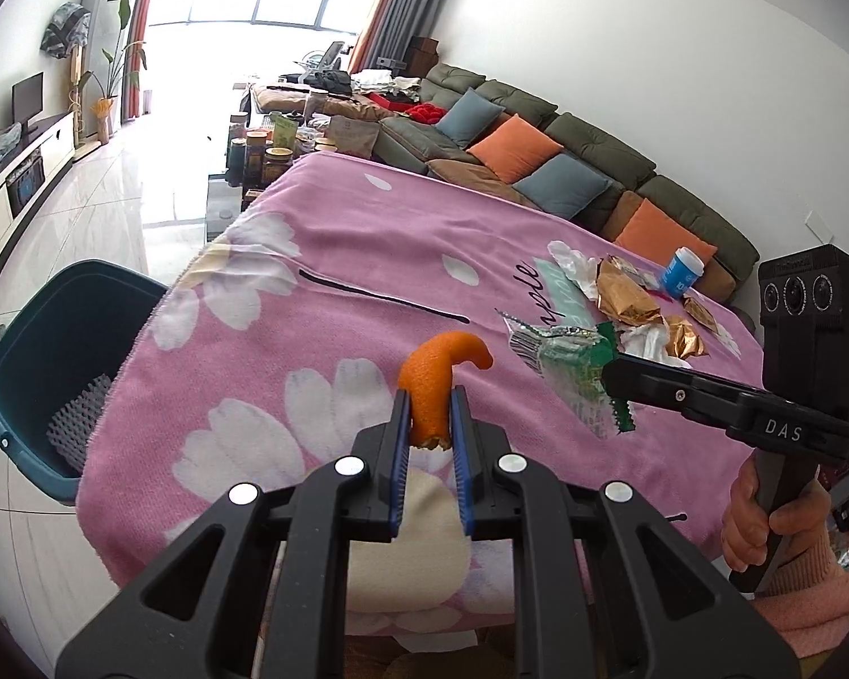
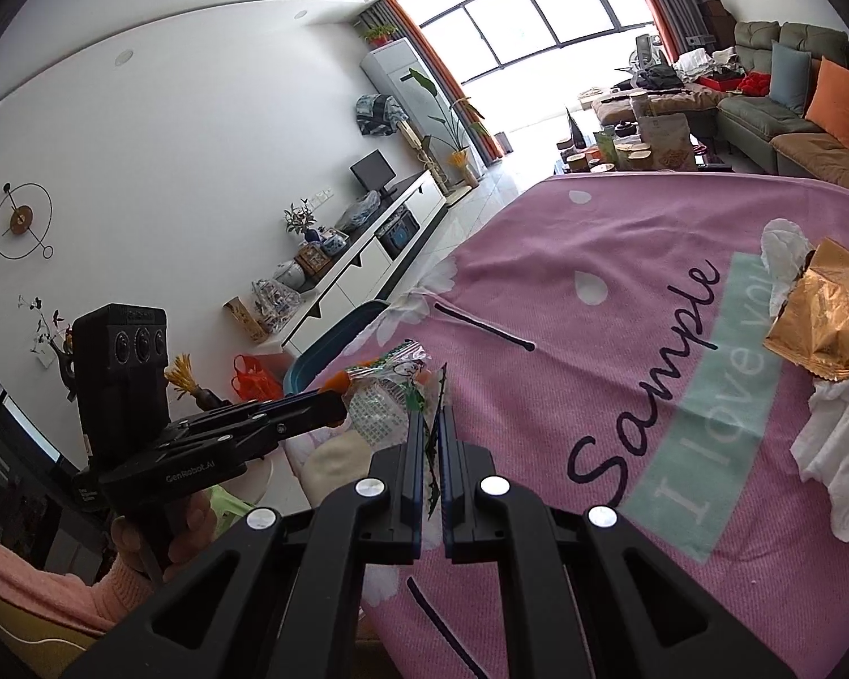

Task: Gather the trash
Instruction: 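Carry the orange peel and plastic wrapper over the teal bin with both grippers, then open both grippers over the teal bin to drop the peel and wrapper, then grasp white tissue with the left gripper while the right gripper grasps a gold foil wrapper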

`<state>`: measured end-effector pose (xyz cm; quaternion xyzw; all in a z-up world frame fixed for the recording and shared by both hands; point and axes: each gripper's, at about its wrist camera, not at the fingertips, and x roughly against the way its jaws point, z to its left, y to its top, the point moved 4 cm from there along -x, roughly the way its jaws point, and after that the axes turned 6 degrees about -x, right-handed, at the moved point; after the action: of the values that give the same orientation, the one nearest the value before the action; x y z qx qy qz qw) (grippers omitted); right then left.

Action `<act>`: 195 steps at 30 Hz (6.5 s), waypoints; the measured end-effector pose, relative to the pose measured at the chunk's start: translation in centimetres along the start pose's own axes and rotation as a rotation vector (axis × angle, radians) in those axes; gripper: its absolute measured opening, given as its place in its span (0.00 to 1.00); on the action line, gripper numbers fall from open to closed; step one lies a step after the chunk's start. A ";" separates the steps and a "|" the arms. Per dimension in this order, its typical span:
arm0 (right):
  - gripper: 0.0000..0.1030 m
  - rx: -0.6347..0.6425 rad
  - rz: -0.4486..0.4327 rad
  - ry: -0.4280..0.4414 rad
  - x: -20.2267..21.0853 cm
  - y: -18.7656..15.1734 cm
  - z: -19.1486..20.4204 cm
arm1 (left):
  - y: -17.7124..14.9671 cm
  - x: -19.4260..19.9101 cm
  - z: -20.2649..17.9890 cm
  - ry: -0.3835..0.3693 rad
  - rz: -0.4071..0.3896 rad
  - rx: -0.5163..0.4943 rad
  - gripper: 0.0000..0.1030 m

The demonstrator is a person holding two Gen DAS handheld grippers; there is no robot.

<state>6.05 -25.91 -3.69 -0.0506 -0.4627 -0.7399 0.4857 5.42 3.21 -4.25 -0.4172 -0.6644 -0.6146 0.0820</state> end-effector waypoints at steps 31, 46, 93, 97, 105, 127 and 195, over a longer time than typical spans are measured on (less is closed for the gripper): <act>0.04 0.043 0.103 0.115 -7.6 2.6 4.4 | -0.2 4.9 7.5 0.168 -0.078 0.135 0.14; 0.04 0.081 0.143 0.135 -9.8 3.1 6.4 | -0.3 5.7 9.2 0.214 -0.092 0.168 0.14; 0.04 0.119 0.239 0.158 -17.8 5.1 10.1 | -0.5 6.1 15.3 0.343 -0.096 0.278 0.14; 0.04 0.116 0.244 0.157 -17.9 5.1 10.2 | -0.6 5.9 15.3 0.349 -0.093 0.284 0.14; 0.04 0.121 0.253 0.146 -18.9 5.4 10.9 | -0.7 5.3 16.5 0.362 -0.081 0.307 0.14; 0.06 0.083 0.313 0.102 -24.1 5.8 11.5 | -1.5 1.9 19.5 0.377 -0.024 0.371 0.14; 0.38 -0.203 -0.270 -0.453 12.9 2.5 -14.1 | 4.6 -12.4 -13.0 -0.226 0.114 -0.173 0.47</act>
<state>6.48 -45.20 -3.30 -0.2010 -0.4855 -0.8103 0.2595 11.11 -14.34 -5.50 -0.5264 -0.5892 -0.6130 0.0051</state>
